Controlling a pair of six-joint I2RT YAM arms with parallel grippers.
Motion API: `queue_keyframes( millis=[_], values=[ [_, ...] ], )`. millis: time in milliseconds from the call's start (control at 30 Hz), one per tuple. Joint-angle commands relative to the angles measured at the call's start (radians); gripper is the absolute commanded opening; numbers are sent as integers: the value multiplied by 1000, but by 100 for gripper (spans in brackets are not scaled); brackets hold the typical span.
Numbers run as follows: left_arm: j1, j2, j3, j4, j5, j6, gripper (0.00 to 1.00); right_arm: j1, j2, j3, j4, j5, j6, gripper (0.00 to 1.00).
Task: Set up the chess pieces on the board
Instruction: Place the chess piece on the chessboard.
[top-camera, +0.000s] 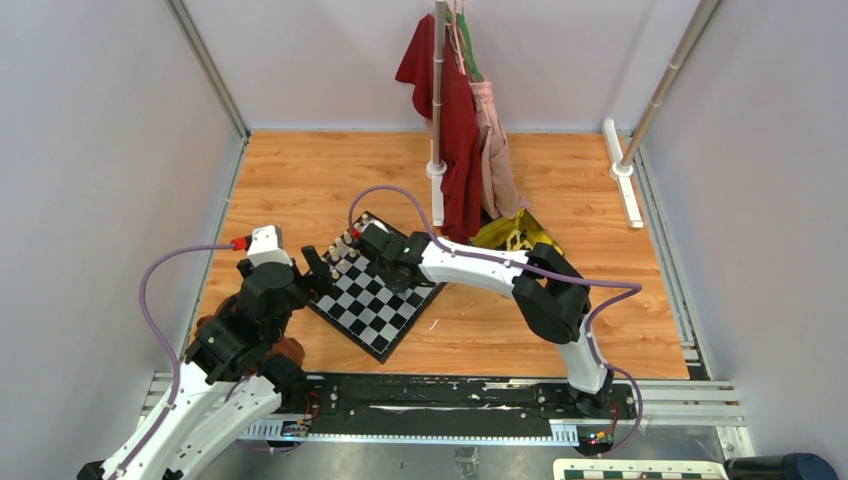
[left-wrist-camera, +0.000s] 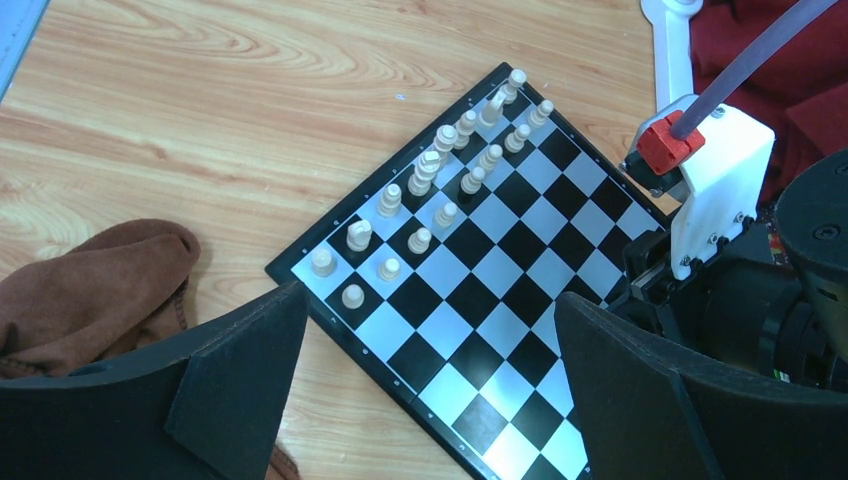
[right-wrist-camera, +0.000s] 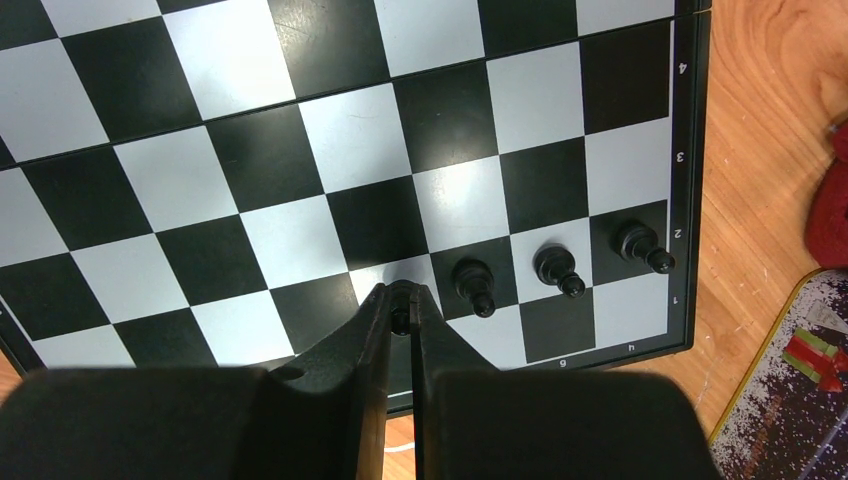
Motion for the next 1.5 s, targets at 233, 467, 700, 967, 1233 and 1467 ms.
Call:
queue_keyframes(
  millis=[233,467,700,967,1233,1467],
  values=[
    [-12,6,-11,17,4,8,100,-9,12,-16,-1,-23,4,4],
    [-13,3,-12,14,4,8,100,-9,8,-36,2,-24,5,8],
    [-13,4,-12,15,4,8,100,-9,-2,-56,11,-21,6,13],
    [-15,4,-12,14,3,7,100,-9,-10,-62,13,-21,1,27],
    [-17,4,-12,14,0,6,100,-9,-26,-57,13,-16,-7,30],
    [-16,1,-14,15,-4,4,100,-9,-50,-53,8,-17,-10,30]
  ],
)
